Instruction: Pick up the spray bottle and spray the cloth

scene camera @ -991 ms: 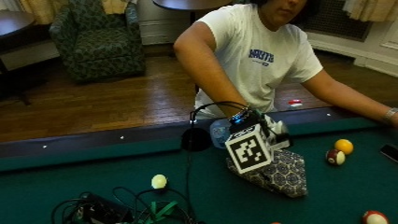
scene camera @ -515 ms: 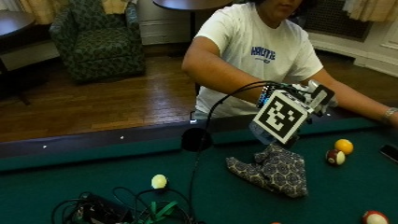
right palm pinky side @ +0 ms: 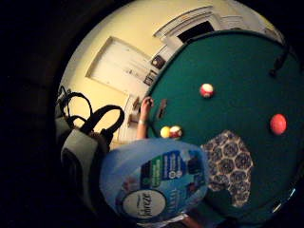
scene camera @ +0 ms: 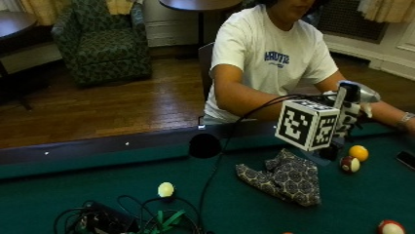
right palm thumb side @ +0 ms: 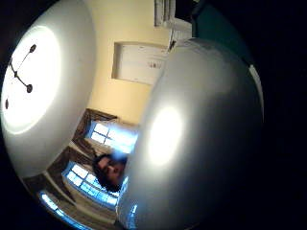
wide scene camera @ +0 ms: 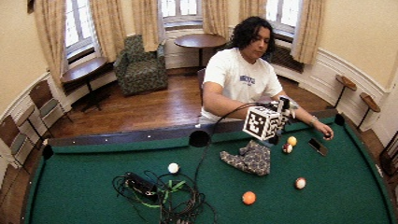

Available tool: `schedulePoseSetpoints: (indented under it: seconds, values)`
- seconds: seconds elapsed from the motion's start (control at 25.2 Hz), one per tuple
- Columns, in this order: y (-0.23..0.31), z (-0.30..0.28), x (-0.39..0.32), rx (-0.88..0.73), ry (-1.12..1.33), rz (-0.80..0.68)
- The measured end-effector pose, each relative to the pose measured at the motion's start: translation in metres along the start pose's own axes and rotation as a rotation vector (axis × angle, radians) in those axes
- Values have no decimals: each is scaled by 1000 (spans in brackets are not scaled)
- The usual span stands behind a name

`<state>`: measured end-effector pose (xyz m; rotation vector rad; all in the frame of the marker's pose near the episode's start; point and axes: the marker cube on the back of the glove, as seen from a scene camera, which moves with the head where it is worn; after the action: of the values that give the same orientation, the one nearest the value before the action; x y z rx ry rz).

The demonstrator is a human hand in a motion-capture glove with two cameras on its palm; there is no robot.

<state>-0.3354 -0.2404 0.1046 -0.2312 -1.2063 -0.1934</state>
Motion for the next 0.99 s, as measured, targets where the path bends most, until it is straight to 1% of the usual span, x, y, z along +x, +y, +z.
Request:
schedulePoseSetpoints:
  seconds: [0.2, 0.4, 0.59, 0.75, 0.99]
  values:
    - [-32, -6, 46, 140, 24, 20]
    - [-53, 3, 99, 274, -4, 15]
    - [-62, 16, 143, 346, 7, 41]
    - [-64, 25, 167, 366, 14, 77]
    - [-58, 31, 176, 409, 31, 38]
